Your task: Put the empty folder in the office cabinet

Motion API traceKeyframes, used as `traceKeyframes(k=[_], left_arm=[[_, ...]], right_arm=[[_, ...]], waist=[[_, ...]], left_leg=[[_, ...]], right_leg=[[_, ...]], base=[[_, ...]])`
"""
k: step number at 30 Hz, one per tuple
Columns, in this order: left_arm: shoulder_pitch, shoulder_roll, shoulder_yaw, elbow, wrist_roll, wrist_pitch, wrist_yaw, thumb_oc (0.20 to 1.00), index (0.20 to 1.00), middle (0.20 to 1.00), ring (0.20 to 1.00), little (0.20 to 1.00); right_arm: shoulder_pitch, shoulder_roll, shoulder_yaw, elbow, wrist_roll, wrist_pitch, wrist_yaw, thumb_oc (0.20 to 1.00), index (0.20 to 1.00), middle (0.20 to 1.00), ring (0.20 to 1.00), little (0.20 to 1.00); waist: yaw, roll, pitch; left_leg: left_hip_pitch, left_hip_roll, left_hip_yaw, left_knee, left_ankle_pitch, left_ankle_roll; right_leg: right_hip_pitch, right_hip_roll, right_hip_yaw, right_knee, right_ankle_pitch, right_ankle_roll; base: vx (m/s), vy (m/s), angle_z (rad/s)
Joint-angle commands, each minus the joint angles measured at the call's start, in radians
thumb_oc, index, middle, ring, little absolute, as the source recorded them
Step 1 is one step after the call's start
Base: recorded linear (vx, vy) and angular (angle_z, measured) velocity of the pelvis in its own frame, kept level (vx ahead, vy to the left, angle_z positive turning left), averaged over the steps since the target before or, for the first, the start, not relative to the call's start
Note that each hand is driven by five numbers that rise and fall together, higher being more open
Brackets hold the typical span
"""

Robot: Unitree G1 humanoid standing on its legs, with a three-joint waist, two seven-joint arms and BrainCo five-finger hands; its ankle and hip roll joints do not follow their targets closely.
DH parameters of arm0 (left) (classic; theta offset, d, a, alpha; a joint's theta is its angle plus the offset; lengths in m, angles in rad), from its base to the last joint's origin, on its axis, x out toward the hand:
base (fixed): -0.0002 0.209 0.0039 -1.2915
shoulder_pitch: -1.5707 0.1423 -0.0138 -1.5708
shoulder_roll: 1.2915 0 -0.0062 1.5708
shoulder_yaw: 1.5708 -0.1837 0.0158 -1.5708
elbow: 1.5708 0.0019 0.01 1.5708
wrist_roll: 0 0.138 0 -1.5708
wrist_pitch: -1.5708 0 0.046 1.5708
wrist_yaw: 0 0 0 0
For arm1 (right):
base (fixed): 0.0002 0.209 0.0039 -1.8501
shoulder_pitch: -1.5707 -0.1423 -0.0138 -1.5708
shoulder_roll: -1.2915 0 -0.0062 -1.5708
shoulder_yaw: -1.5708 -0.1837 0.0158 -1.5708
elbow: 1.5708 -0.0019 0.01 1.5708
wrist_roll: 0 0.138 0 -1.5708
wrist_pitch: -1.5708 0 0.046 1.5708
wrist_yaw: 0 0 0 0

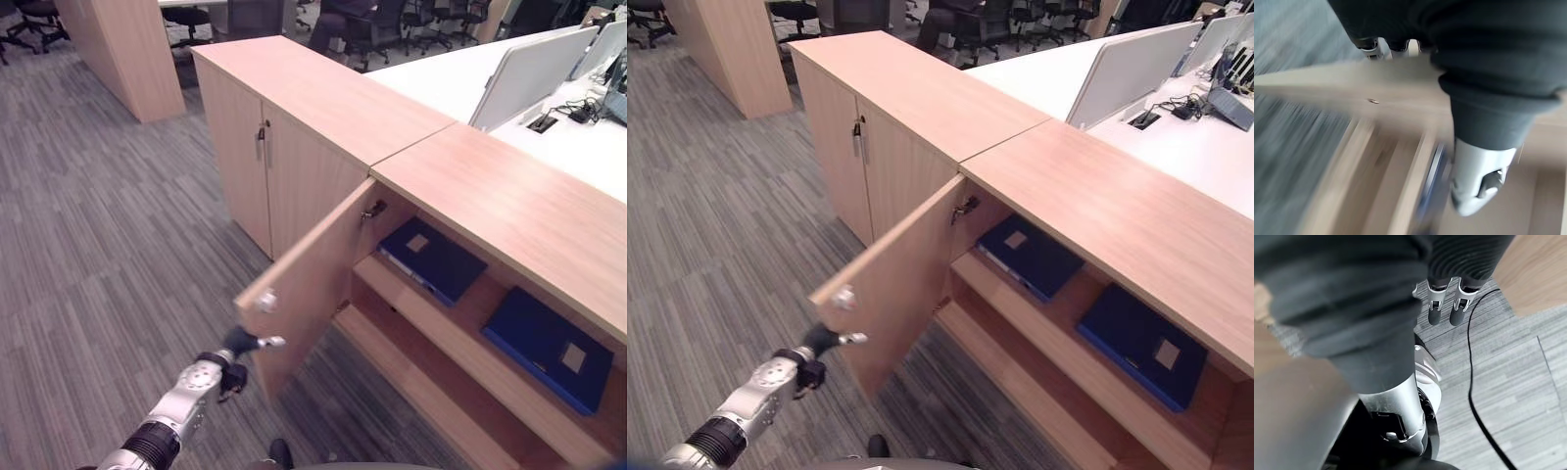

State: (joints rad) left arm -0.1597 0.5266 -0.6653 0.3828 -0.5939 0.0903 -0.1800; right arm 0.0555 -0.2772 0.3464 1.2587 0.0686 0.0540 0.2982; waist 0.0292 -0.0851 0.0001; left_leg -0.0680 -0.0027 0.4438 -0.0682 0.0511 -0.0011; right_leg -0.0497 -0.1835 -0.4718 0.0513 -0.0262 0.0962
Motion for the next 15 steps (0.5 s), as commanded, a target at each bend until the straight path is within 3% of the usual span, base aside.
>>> traceKeyframes(k=[1, 5, 11, 15], left_arm=[[-0.212, -0.209, -0.125, -0.207, -0.188, -0.020, -0.279, 1.000, 1.000, 1.000, 1.000, 1.000], [-0.190, -0.146, -0.146, -0.240, -0.188, -0.008, -0.314, 1.000, 1.000, 1.000, 1.000, 1.000], [-0.159, -0.129, -0.134, -0.235, -0.187, -0.019, -0.318, 1.000, 1.000, 1.000, 1.000, 1.000], [-0.141, -0.128, -0.120, -0.228, -0.183, -0.029, -0.311, 1.000, 1.000, 1.000, 1.000, 1.000]], right_arm=[[-0.135, 0.026, 0.019, -0.019, 0.024, -0.054, 0.030, 1.000, 1.000, 1.000, 1.000, 1.000], [-0.130, 0.006, 0.033, -0.018, -0.012, -0.066, 0.042, 1.000, 1.000, 1.000, 1.000, 1.000], [-0.121, 0.010, 0.052, -0.022, -0.013, -0.071, 0.054, 1.000, 1.000, 1.000, 1.000, 1.000], [-0.126, 0.020, 0.063, -0.032, 0.005, -0.071, 0.057, 1.000, 1.000, 1.000, 1.000, 1.000]], waist=[[-0.122, 0.007, -0.025], [-0.126, 0.014, -0.030], [-0.124, 0.011, -0.034], [-0.120, 0.011, -0.032]], left_leg=[[0.008, 0.046, -0.035, 0.016, -0.061, -0.014], [0.012, 0.047, -0.036, 0.017, -0.060, -0.016], [0.011, 0.050, -0.042, 0.020, -0.056, -0.019], [0.012, 0.048, -0.047, 0.020, -0.056, -0.018]], right_leg=[[0.029, 0.033, -0.013, -0.044, -0.001, 0.037], [0.034, 0.040, -0.007, -0.047, -0.010, 0.030], [0.040, 0.047, -0.006, -0.049, -0.020, 0.022], [0.041, 0.046, -0.007, -0.045, -0.024, 0.020]], base=[[-0.01, -0.004, -0.25], [0.00, -0.007, -0.50], [0.00, -0.016, -0.58], [-0.01, -0.008, 0.14]])
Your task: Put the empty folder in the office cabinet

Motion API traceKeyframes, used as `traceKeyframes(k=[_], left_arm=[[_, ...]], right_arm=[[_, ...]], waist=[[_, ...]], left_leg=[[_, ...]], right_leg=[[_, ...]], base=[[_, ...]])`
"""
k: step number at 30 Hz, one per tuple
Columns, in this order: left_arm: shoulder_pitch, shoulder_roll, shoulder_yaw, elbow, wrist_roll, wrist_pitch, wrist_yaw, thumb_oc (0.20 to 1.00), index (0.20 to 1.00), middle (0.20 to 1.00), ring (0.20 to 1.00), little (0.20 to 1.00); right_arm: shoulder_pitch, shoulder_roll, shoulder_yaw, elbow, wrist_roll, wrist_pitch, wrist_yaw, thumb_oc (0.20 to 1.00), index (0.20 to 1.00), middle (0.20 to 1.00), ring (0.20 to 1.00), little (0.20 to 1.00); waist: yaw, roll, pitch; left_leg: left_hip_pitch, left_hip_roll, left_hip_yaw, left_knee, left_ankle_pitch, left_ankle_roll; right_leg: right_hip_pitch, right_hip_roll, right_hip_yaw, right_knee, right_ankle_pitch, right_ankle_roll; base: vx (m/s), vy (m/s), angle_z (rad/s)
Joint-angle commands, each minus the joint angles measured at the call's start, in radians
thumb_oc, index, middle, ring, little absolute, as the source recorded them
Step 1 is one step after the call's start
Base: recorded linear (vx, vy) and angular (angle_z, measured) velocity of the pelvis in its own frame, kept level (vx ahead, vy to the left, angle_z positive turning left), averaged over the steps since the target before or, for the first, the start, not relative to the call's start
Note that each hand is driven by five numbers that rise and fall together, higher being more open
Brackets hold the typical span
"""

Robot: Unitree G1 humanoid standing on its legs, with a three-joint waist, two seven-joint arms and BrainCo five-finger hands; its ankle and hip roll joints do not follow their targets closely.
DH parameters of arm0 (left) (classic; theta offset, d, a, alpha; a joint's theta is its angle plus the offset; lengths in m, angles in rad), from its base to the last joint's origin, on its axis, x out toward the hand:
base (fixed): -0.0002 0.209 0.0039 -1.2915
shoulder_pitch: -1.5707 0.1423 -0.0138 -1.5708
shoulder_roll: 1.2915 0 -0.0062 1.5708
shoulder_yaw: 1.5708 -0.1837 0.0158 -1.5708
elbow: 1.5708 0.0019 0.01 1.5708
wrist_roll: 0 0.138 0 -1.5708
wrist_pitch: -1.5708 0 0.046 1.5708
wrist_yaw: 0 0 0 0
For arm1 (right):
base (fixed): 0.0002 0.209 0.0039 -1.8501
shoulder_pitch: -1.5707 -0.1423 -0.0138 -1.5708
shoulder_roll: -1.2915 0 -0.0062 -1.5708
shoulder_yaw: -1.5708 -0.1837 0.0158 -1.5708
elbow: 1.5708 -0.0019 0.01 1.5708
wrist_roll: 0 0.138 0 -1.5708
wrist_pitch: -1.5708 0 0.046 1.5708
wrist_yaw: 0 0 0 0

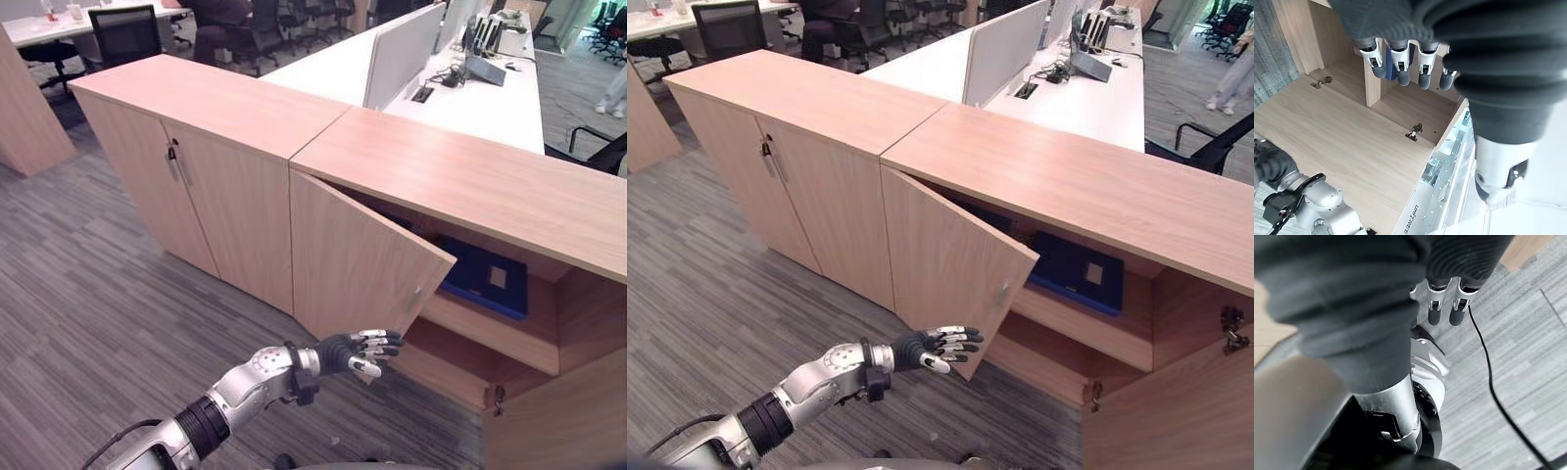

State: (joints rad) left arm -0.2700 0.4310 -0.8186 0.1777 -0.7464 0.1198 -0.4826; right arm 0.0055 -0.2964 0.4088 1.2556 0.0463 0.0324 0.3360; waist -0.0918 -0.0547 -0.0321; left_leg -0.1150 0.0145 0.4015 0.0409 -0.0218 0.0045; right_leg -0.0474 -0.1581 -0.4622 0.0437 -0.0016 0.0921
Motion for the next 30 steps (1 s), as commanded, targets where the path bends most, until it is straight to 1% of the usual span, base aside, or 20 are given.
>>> traceKeyframes(k=[1, 3, 7, 9, 12, 14, 15, 16, 17, 19, 21, 22, 23, 24, 25, 26, 27, 28, 29, 30], left_arm=[[-0.021, -0.033, 0.041, -0.019, -0.033, -0.060, -0.006, 1.000, 1.000, 1.000, 1.000, 1.000], [0.008, -0.033, 0.068, -0.001, -0.023, -0.066, 0.001, 1.000, 1.000, 1.000, 1.000, 1.000], [0.095, 0.008, 0.152, 0.031, 0.035, -0.082, 0.018, 1.000, 1.000, 1.000, 1.000, 1.000], [0.111, 0.015, 0.161, 0.034, 0.049, -0.080, 0.009, 1.000, 1.000, 1.000, 1.000, 1.000], [0.172, 0.062, 0.208, 0.051, 0.139, -0.099, 0.017, 1.000, 1.000, 1.000, 1.000, 1.000], [0.239, 0.097, 0.269, 0.100, 0.229, -0.096, 0.028, 1.000, 1.000, 1.000, 1.000, 1.000], [0.261, 0.107, 0.298, 0.117, 0.265, -0.098, 0.038, 1.000, 1.000, 1.000, 1.000, 1.000], [0.265, 0.105, 0.300, 0.117, 0.270, -0.099, 0.038, 1.000, 1.000, 1.000, 1.000, 1.000], [0.288, 0.100, 0.316, 0.159, 0.316, -0.097, 0.049, 1.000, 1.000, 1.000, 1.000, 1.000], [0.310, 0.074, 0.353, 0.280, 0.421, -0.097, 0.088, 1.000, 1.000, 1.000, 1.000, 1.000], [0.324, 0.034, 0.385, 0.410, 0.488, -0.096, 0.117, 1.000, 1.000, 1.000, 1.000, 1.000], [0.304, -0.067, 0.423, 0.603, 0.497, -0.103, 0.162, 1.000, 1.000, 1.000, 1.000, 1.000], [0.309, -0.098, 0.461, 0.728, 0.476, -0.095, 0.185, 1.000, 1.000, 1.000, 1.000, 1.000], [0.302, -0.106, 0.461, 0.745, 0.477, -0.106, 0.186, 1.000, 1.000, 1.000, 1.000, 1.000], [0.279, -0.134, 0.500, 0.874, 0.497, -0.114, 0.219, 1.000, 1.000, 1.000, 1.000, 1.000], [0.255, -0.166, 0.585, 1.051, 0.531, -0.122, 0.278, 1.000, 1.000, 1.000, 1.000, 1.000], [0.254, -0.172, 0.614, 1.105, 0.543, -0.129, 0.284, 1.000, 1.000, 1.000, 1.000, 1.000], [0.251, -0.173, 0.616, 1.110, 0.544, -0.132, 0.284, 1.000, 1.000, 1.000, 1.000, 1.000], [0.259, -0.177, 0.592, 1.177, 0.559, -0.116, 0.315, 1.000, 1.000, 1.000, 1.000, 1.000], [0.242, -0.175, 0.667, 1.162, 0.531, -0.129, 0.325, 1.000, 1.000, 1.000, 1.000, 1.000]], right_arm=[[-0.077, 0.042, 0.002, -0.034, 0.032, -0.049, 0.019, 1.000, 1.000, 1.000, 1.000, 1.000], [-0.079, 0.050, 0.002, -0.038, 0.042, -0.046, 0.021, 1.000, 1.000, 1.000, 1.000, 1.000], [-0.051, 0.068, -0.017, -0.030, 0.048, -0.036, 0.033, 1.000, 1.000, 1.000, 1.000, 1.000], [-0.039, 0.059, -0.024, -0.028, 0.049, -0.039, 0.034, 1.000, 1.000, 1.000, 1.000, 1.000], [-0.054, 0.049, -0.048, -0.009, 0.046, -0.031, 0.031, 1.000, 1.000, 1.000, 1.000, 1.000], [-0.061, 0.038, -0.071, -0.042, 0.046, -0.021, 0.045, 1.000, 1.000, 1.000, 1.000, 1.000], [-0.058, 0.033, -0.080, -0.050, 0.042, -0.019, 0.049, 1.000, 1.000, 1.000, 1.000, 1.000], [-0.056, 0.033, -0.078, -0.052, 0.041, -0.018, 0.050, 1.000, 1.000, 1.000, 1.000, 1.000], [-0.054, 0.032, -0.075, -0.056, 0.036, -0.013, 0.053, 1.000, 1.000, 1.000, 1.000, 1.000], [-0.047, 0.031, -0.078, -0.050, 0.027, -0.006, 0.055, 1.000, 1.000, 1.000, 1.000, 1.000], [-0.038, 0.026, -0.093, -0.029, 0.027, -0.003, 0.055, 1.000, 1.000, 1.000, 1.000, 1.000], [-0.040, 0.049, -0.125, 0.067, 0.027, -0.011, 0.023, 1.000, 1.000, 1.000, 1.000, 1.000], [-0.037, 0.051, -0.135, 0.064, 0.035, -0.006, 0.023, 1.000, 1.000, 1.000, 1.000, 1.000], [-0.037, 0.049, -0.132, 0.063, 0.036, -0.006, 0.023, 1.000, 1.000, 1.000, 1.000, 1.000], [-0.037, 0.049, -0.131, 0.068, 0.040, -0.004, 0.013, 1.000, 1.000, 1.000, 1.000, 1.000], [-0.039, 0.047, -0.142, 0.092, 0.048, 0.000, 0.008, 1.000, 1.000, 1.000, 1.000, 1.000], [-0.042, 0.045, -0.145, 0.103, 0.052, -0.002, 0.009, 1.000, 1.000, 1.000, 1.000, 1.000], [-0.043, 0.045, -0.143, 0.104, 0.052, -0.003, 0.009, 1.000, 1.000, 1.000, 1.000, 1.000], [-0.183, 0.133, -0.085, 0.129, 0.097, 0.034, -0.013, 1.000, 1.000, 1.000, 1.000, 1.000], [-0.167, 0.152, -0.087, 0.125, 0.084, 0.023, -0.014, 1.000, 1.000, 1.000, 1.000, 1.000]], waist=[[0.002, -0.019, 0.001], [0.007, -0.018, 0.004], [0.010, -0.009, 0.017], [0.006, -0.005, 0.021], [0.009, 0.012, 0.037], [0.022, 0.032, 0.070], [0.030, 0.035, 0.071], [0.028, 0.034, 0.071], [0.034, 0.033, 0.071], [0.047, 0.017, 0.065], [0.058, -0.005, 0.054], [0.071, -0.001, 0.036], [0.062, -0.006, 0.027], [0.062, -0.004, 0.026], [0.053, -0.005, 0.016], [0.042, -0.015, 0.001], [0.038, -0.019, -0.003], [0.039, -0.019, -0.003], [0.063, -0.017, -0.020], [0.067, -0.027, -0.009]], left_leg=[[0.059, 0.030, -0.005, -0.091, 0.017, -0.023], [0.060, 0.026, -0.007, -0.094, 0.018, -0.019], [0.066, 0.017, -0.001, -0.102, 0.014, -0.010], [0.068, 0.015, 0.004, -0.105, 0.014, -0.008], [0.078, 0.014, 0.022, -0.110, 0.013, 0.000], [0.097, 0.046, 0.118, -0.108, 0.008, 0.005], [0.103, 0.057, 0.162, -0.101, 0.002, 0.010], [0.103, 0.057, 0.162, -0.099, 0.001, 0.011], [0.108, 0.065, 0.189, -0.086, -0.005, 0.015], [0.114, 0.078, 0.233, -0.065, -0.023, 0.022], [0.112, 0.087, 0.253, -0.049, -0.032, 0.021], [0.108, 0.096, 0.258, -0.038, -0.032, 0.012], [0.110, 0.105, 0.267, -0.035, -0.032, 0.006], [0.109, 0.107, 0.270, -0.034, -0.032, 0.004], [0.112, 0.120, 0.281, -0.031, -0.030, -0.005], [0.114, 0.148, 0.299, -0.008, -0.038, -0.016], [0.113, 0.165, 0.308, 0.012, -0.044, -0.022], [0.112, 0.168, 0.310, 0.017, -0.046, -0.023], [0.111, 0.183, 0.312, 0.033, -0.054, -0.028], [0.105, 0.214, 0.320, 0.070, -0.059, -0.038]], right_leg=[[0.039, 0.020, -0.018, -0.037, -0.048, 0.024], [0.037, 0.018, -0.017, -0.035, -0.047, 0.024], [0.027, 0.002, -0.012, -0.017, -0.040, 0.031], [0.024, -0.002, -0.013, -0.013, -0.036, 0.034], [0.008, -0.024, -0.021, 0.029, -0.027, 0.045], [-0.032, -0.105, -0.165, 0.127, 0.002, 0.055], [-0.025, -0.140, -0.241, 0.144, 0.004, 0.044], [-0.025, -0.142, -0.242, 0.147, 0.002, 0.044], [-0.019, -0.165, -0.285, 0.167, -0.001, 0.034], [-0.026, -0.189, -0.310, 0.177, 0.003, 0.028], [-0.012, -0.163, -0.282, 0.104, 0.009, 0.025], [0.000, -0.123, -0.264, 0.036, 0.006, 0.020], [0.001, -0.105, -0.249, 0.019, 0.006, 0.018], [0.000, -0.101, -0.246, 0.014, 0.007, 0.017], [0.000, -0.077, -0.227, -0.008, 0.007, 0.011], [0.001, -0.043, -0.200, -0.031, -0.003, -0.002], [0.000, -0.028, -0.183, -0.038, -0.013, -0.011], [-0.001, -0.026, -0.181, -0.039, -0.014, -0.013], [0.005, -0.017, -0.179, -0.042, -0.027, -0.025], [0.005, 0.003, -0.168, -0.042, -0.046, -0.041]], base=[[-0.02, 0.003, 0.15], [-0.02, 0.016, 0.07], [-0.01, 0.042, -0.01], [-0.02, 0.049, -0.03], [-0.04, 0.077, -0.11], [-0.16, 0.092, -0.36], [-0.11, 0.046, -0.66], [-0.07, 0.011, -1.05], [-0.04, -0.036, -1.38], [-0.04, -0.112, -0.99], [0.03, -0.238, -0.77], [0.09, -0.308, -0.82], [0.08, -0.235, -0.65], [0.05, -0.183, -0.35], [0.08, -0.283, -0.50], [0.10, -0.357, -0.52], [0.07, -0.270, -0.54], [0.07, -0.165, -0.42], [0.08, -0.207, -0.53], [0.14, -0.359, -0.68]])
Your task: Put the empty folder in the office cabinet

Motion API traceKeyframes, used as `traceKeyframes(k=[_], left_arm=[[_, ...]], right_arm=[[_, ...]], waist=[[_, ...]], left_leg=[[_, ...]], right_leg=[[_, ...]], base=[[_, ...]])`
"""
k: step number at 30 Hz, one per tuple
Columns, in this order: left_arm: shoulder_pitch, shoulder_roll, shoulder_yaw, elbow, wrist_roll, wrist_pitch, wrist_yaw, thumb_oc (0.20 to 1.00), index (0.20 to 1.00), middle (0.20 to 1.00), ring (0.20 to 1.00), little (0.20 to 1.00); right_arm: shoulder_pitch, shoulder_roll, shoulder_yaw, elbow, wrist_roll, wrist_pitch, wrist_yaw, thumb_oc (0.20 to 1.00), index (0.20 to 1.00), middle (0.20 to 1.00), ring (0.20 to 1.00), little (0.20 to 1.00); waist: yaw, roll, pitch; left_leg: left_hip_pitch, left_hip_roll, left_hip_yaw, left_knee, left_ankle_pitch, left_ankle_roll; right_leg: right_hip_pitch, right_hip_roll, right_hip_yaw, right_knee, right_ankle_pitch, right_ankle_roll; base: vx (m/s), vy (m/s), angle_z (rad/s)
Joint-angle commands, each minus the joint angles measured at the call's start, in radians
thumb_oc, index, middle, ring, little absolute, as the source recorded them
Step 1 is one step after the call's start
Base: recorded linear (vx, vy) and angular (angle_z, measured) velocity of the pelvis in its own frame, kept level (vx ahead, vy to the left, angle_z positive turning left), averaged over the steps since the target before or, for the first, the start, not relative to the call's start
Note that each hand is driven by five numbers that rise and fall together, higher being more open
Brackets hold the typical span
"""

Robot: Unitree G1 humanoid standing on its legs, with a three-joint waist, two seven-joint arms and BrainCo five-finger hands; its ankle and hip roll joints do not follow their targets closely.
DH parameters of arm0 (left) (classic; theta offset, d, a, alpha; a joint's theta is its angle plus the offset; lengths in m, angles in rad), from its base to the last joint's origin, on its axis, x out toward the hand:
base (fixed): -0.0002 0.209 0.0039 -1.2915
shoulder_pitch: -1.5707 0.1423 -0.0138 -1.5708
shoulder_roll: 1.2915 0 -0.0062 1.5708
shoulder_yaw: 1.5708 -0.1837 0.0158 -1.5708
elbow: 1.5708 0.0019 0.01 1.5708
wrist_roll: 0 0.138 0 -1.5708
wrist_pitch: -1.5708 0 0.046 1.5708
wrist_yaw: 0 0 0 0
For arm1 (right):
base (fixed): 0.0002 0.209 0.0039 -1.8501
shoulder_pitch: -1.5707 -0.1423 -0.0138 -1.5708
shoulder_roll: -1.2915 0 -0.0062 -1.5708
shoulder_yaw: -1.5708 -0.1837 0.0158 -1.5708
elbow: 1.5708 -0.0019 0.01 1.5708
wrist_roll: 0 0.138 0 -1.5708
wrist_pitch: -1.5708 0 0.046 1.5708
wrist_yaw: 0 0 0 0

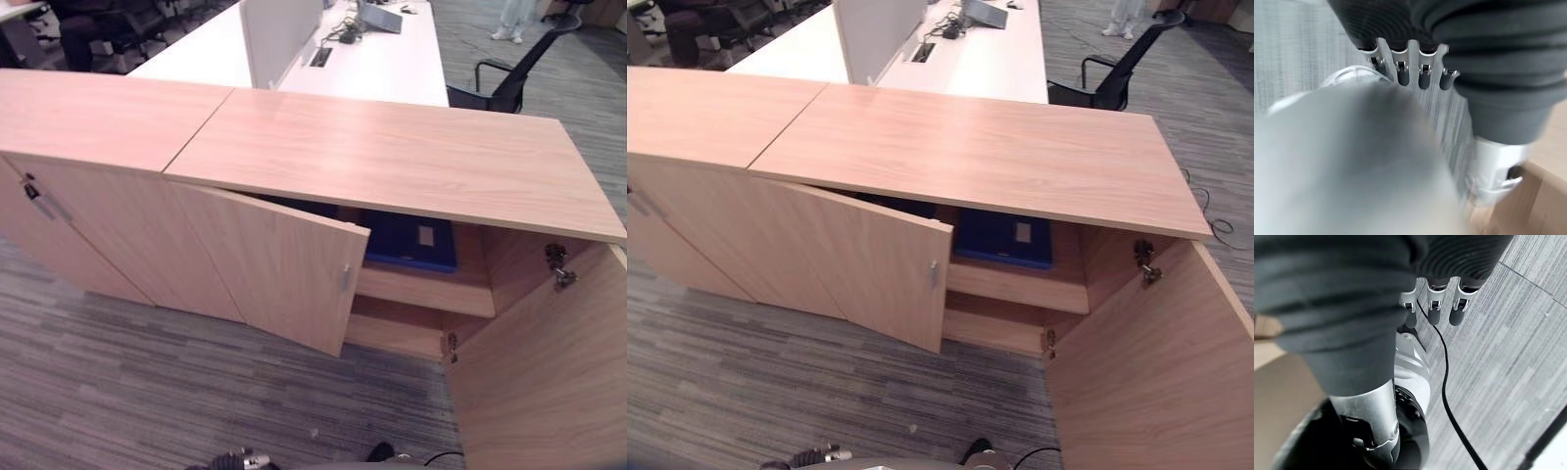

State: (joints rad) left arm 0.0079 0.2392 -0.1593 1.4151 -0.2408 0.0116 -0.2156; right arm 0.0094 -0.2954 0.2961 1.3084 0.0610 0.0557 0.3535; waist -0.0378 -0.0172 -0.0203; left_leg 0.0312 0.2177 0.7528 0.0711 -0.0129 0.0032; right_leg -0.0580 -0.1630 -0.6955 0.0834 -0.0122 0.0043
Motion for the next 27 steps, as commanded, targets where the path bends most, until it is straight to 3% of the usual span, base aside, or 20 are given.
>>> traceKeyframes(k=[1, 3, 4, 5, 6, 7, 8, 9, 11, 13, 17, 27], left_arm=[[-0.016, 0.017, 0.084, -0.048, -0.065, -0.018, 0.058, 1.000, 1.000, 1.000, 1.000, 1.000], [-0.003, 0.024, 0.121, -0.052, -0.101, -0.024, 0.067, 1.000, 1.000, 1.000, 1.000, 1.000], [0.007, 0.027, 0.151, -0.059, -0.142, -0.030, 0.070, 1.000, 1.000, 1.000, 1.000, 1.000], [0.016, 0.044, 0.198, -0.047, -0.167, -0.044, 0.075, 1.000, 1.000, 1.000, 1.000, 1.000], [0.020, 0.049, 0.213, -0.030, -0.171, -0.054, 0.076, 1.000, 1.000, 1.000, 1.000, 1.000], [0.020, 0.049, 0.213, -0.029, -0.171, -0.055, 0.076, 1.000, 1.000, 1.000, 1.000, 1.000], [0.026, 0.053, 0.206, -0.012, -0.168, -0.057, 0.080, 1.000, 1.000, 1.000, 1.000, 1.000], [0.028, 0.047, 0.192, -0.004, -0.153, -0.058, 0.080, 1.000, 1.000, 1.000, 1.000, 1.000], [0.027, 0.040, 0.180, 0.000, -0.139, -0.062, 0.088, 1.000, 1.000, 1.000, 1.000, 1.000], [0.023, 0.033, 0.174, 0.010, -0.138, -0.063, 0.090, 1.000, 1.000, 1.000, 1.000, 1.000], [0.034, 0.002, 0.136, -0.005, -0.126, -0.057, 0.085, 1.000, 1.000, 1.000, 1.000, 1.000], [0.014, 0.002, 0.076, -0.044, -0.102, -0.065, 0.077, 1.000, 1.000, 1.000, 1.000, 1.000]], right_arm=[[-0.141, 0.129, 0.012, 0.087, 0.100, 0.002, -0.015, 1.000, 1.000, 1.000, 1.000, 1.000], [-0.140, 0.110, 0.003, 0.088, 0.111, -0.005, -0.019, 1.000, 1.000, 1.000, 1.000, 1.000], [-0.140, 0.086, -0.004, 0.092, 0.115, -0.013, -0.029, 1.000, 1.000, 1.000, 1.000, 1.000], [-0.126, 0.021, -0.020, 0.102, 0.108, -0.017, -0.004, 1.000, 1.000, 1.000, 1.000, 1.000], [-0.106, 0.016, -0.022, 0.074, 0.086, -0.038, -0.023, 1.000, 1.000, 1.000, 1.000, 1.000], [-0.104, 0.016, -0.022, 0.072, 0.085, -0.038, -0.023, 1.000, 1.000, 1.000, 1.000, 1.000], [-0.089, 0.018, -0.017, 0.069, 0.077, -0.034, -0.013, 1.000, 1.000, 1.000, 1.000, 1.000], [-0.088, 0.020, -0.016, 0.074, 0.076, -0.033, -0.003, 1.000, 1.000, 1.000, 1.000, 1.000], [-0.093, 0.020, -0.022, 0.084, 0.082, -0.039, -0.010, 1.000, 1.000, 1.000, 1.000, 1.000], [-0.098, 0.020, -0.035, 0.102, 0.091, -0.041, -0.016, 1.000, 1.000, 1.000, 1.000, 1.000], [-0.081, -0.023, -0.114, 0.151, 0.096, -0.036, -0.038, 1.000, 1.000, 1.000, 1.000, 1.000], [-0.039, -0.094, -0.224, 0.215, 0.144, -0.019, -0.039, 1.000, 1.000, 1.000, 1.000, 1.000]], waist=[[0.010, -0.072, -0.016], [0.013, -0.076, -0.013], [0.030, -0.078, -0.003], [0.062, -0.088, 0.014], [0.081, -0.103, 0.024], [0.081, -0.103, 0.022], [0.091, -0.111, 0.024], [0.125, -0.112, 0.031], [0.144, -0.101, 0.043], [0.141, -0.091, 0.046], [0.085, -0.041, -0.003], [0.004, -0.004, -0.029]], left_leg=[[-0.041, 0.054, -0.012, 0.111, -0.075, -0.048], [-0.046, 0.080, -0.007, 0.164, -0.082, -0.055], [-0.064, 0.114, -0.032, 0.240, -0.060, -0.082], [-0.121, 0.118, -0.134, 0.309, -0.015, -0.106], [-0.161, 0.074, -0.207, 0.278, -0.056, -0.089], [-0.161, 0.071, -0.206, 0.276, -0.057, -0.087], [-0.184, 0.038, -0.258, 0.259, -0.078, -0.080], [-0.236, -0.038, -0.424, 0.211, -0.073, -0.076], [-0.246, -0.094, -0.555, 0.152, -0.052, -0.076], [-0.229, -0.111, -0.574, 0.131, -0.051, -0.075], [-0.137, -0.138, -0.503, 0.007, -0.029, -0.060], [-0.066, -0.176, -0.435, -0.094, -0.015, -0.031]], right_leg=[[0.029, 0.036, 0.084, -0.092, -0.057, 0.027], [0.038, 0.051, 0.097, -0.101, -0.068, 0.014], [0.054, 0.078, 0.119, -0.118, -0.083, 0.000], [0.075, 0.107, 0.137, -0.140, -0.102, -0.013], [0.073, 0.103, 0.144, -0.141, -0.101, -0.005], [0.072, 0.101, 0.144, -0.141, -0.101, -0.004], [0.067, 0.099, 0.163, -0.136, -0.102, 0.001], [0.073, 0.113, 0.209, -0.126, -0.105, 0.006], [0.076, 0.126, 0.253, -0.116, -0.107, 0.012], [0.084, 0.130, 0.266, -0.120, -0.103, 0.018], [0.077, 0.116, 0.287, -0.121, -0.085, 0.046], [0.060, 0.086, 0.311, -0.117, -0.056, 0.082]], base=[[0.09, -0.290, -0.52], [0.08, -0.208, -0.24], [0.09, -0.270, -0.47], [0.02, -0.190, -1.34], [-0.02, -0.082, -1.42], [-0.03, 0.034, -1.46], [0.08, 0.041, -0.95], [0.11, 0.054, -0.64], [0.09, 0.049, -0.71], [0.06, 0.082, -1.21], [0.10, 0.177, -0.29], [0.04, 0.100, -0.22]])
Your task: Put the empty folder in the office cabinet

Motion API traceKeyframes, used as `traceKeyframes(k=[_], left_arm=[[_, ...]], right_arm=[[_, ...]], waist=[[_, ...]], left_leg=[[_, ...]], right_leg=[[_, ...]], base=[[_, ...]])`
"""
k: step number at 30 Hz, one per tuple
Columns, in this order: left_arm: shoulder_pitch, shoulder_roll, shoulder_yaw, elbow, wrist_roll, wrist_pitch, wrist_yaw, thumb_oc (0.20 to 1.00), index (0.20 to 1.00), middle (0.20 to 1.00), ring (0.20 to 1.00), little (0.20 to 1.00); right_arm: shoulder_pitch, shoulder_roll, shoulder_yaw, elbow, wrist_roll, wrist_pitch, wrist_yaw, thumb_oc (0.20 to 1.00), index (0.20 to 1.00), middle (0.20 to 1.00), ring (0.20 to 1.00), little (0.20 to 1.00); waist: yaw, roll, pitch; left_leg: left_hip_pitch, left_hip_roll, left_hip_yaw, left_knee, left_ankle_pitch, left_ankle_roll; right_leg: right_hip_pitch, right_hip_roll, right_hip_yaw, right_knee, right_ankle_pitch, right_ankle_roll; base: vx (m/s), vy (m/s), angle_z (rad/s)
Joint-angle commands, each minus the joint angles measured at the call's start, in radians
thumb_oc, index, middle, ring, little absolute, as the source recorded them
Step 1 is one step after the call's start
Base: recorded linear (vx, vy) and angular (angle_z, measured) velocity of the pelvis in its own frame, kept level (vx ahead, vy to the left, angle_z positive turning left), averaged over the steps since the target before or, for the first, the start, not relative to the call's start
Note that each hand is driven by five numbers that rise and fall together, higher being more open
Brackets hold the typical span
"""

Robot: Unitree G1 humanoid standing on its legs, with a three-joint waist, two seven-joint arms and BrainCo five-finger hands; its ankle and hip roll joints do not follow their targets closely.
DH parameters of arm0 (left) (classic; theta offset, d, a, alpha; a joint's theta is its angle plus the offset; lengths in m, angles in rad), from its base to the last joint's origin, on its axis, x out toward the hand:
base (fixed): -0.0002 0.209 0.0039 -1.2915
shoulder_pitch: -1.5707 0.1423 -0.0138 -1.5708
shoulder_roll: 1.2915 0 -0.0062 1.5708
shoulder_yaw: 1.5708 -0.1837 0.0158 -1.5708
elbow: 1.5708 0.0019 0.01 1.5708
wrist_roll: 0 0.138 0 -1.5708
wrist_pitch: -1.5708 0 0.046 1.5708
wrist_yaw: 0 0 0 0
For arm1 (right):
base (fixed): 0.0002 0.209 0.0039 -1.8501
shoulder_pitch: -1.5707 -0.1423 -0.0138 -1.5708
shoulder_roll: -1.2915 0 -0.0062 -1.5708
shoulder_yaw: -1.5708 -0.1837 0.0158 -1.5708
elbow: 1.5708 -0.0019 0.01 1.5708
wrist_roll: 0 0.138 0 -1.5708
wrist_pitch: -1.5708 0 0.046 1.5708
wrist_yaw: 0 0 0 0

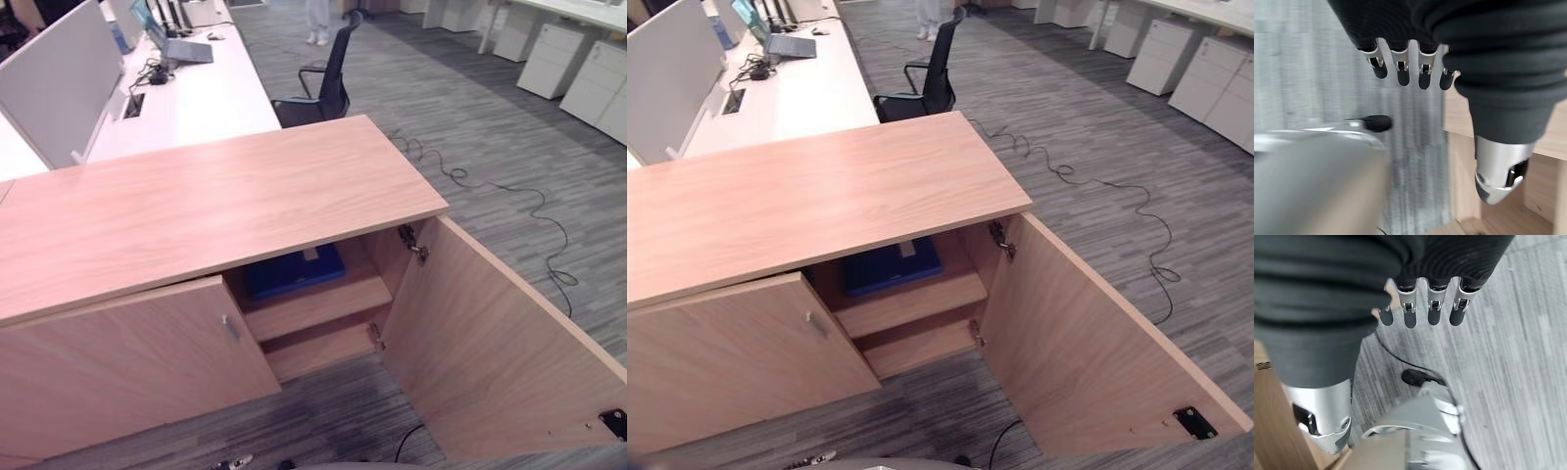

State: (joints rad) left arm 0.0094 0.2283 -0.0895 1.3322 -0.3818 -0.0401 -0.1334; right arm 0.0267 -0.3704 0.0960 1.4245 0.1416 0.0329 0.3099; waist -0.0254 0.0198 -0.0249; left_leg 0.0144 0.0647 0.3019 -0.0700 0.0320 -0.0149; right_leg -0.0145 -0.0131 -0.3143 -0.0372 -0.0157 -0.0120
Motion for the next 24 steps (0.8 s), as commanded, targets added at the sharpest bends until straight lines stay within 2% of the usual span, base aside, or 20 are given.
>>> traceKeyframes(k=[1, 7, 9, 11, 12, 14, 18, 24], left_arm=[[0.012, 0.012, 0.006, 0.039, 0.039, -0.013, -0.005, 1.000, 1.000, 1.000, 1.000, 1.000], [-0.003, 0.017, -0.020, 0.041, 0.067, -0.009, -0.010, 1.000, 1.000, 1.000, 1.000, 1.000], [-0.004, 0.026, -0.021, 0.038, 0.075, -0.008, -0.014, 1.000, 1.000, 1.000, 1.000, 1.000], [-0.006, 0.028, -0.019, 0.036, 0.077, -0.006, -0.016, 1.000, 1.000, 1.000, 1.000, 1.000], [-0.011, 0.035, -0.016, 0.032, 0.077, -0.006, -0.017, 1.000, 1.000, 1.000, 1.000, 1.000], [-0.015, 0.036, -0.016, 0.032, 0.078, -0.005, -0.017, 1.000, 1.000, 1.000, 1.000, 1.000], [-0.028, 0.052, -0.017, 0.035, 0.084, 0.002, -0.022, 1.000, 1.000, 1.000, 1.000, 1.000], [-0.034, 0.060, -0.024, 0.040, 0.095, 0.013, -0.032, 1.000, 1.000, 1.000, 1.000, 1.000]], right_arm=[[-0.056, -0.019, -0.024, 0.099, 0.063, 0.003, 0.004, 1.000, 1.000, 1.000, 1.000, 1.000], [-0.068, -0.104, -0.076, 0.120, 0.071, 0.007, 0.003, 1.000, 1.000, 1.000, 1.000, 1.000], [-0.080, -0.171, -0.118, 0.135, 0.076, 0.006, -0.001, 1.000, 1.000, 1.000, 1.000, 1.000], [-0.085, -0.196, -0.136, 0.143, 0.081, 0.006, -0.002, 1.000, 1.000, 1.000, 1.000, 1.000], [-0.100, -0.246, -0.166, 0.154, 0.093, 0.008, -0.005, 1.000, 1.000, 1.000, 1.000, 1.000], [-0.107, -0.266, -0.177, 0.159, 0.096, 0.006, -0.006, 1.000, 1.000, 1.000, 1.000, 1.000], [-0.133, -0.363, -0.215, 0.186, 0.083, 0.020, 0.008, 1.000, 1.000, 1.000, 1.000, 1.000], [-0.174, -0.444, -0.231, 0.216, 0.077, 0.031, 0.027, 1.000, 1.000, 1.000, 1.000, 1.000]], waist=[[-0.008, -0.041, -0.024], [-0.033, -0.033, -0.031], [-0.046, -0.031, -0.036], [-0.049, -0.029, -0.036], [-0.054, -0.029, -0.037], [-0.055, -0.029, -0.036], [-0.063, -0.036, -0.039], [-0.062, -0.044, -0.040]], left_leg=[[-0.049, -0.023, 0.016, 0.046, -0.060, -0.013], [-0.031, -0.033, 0.040, 0.030, -0.067, -0.005], [-0.025, -0.036, 0.054, 0.024, -0.070, -0.002], [-0.023, -0.036, 0.058, 0.023, -0.071, -0.001], [-0.020, -0.038, 0.065, 0.021, -0.074, 0.001], [-0.020, -0.039, 0.069, 0.021, -0.075, 0.001], [-0.015, -0.042, 0.078, 0.021, -0.079, 0.002], [-0.017, -0.044, 0.082, 0.021, -0.079, 0.003]], right_leg=[[0.017, -0.064, -0.070, 0.004, -0.052, 0.098], [0.009, -0.077, -0.065, 0.012, -0.042, 0.112], [0.003, -0.082, -0.060, 0.010, -0.034, 0.120], [0.001, -0.084, -0.058, 0.011, -0.031, 0.122], [-0.003, -0.086, -0.056, 0.012, -0.027, 0.126], [-0.004, -0.088, -0.056, 0.013, -0.026, 0.128], [-0.005, -0.093, -0.063, 0.017, -0.022, 0.133], [-0.009, -0.100, -0.072, 0.019, -0.018, 0.136]], base=[[0.04, 0.073, -0.09], [0.01, 0.045, -0.13], [0.00, 0.038, -0.21], [0.00, 0.034, -0.17], [-0.01, 0.040, -0.16], [-0.01, 0.025, -0.19], [0.00, 0.009, -0.20], [0.00, -0.004, -0.11]])
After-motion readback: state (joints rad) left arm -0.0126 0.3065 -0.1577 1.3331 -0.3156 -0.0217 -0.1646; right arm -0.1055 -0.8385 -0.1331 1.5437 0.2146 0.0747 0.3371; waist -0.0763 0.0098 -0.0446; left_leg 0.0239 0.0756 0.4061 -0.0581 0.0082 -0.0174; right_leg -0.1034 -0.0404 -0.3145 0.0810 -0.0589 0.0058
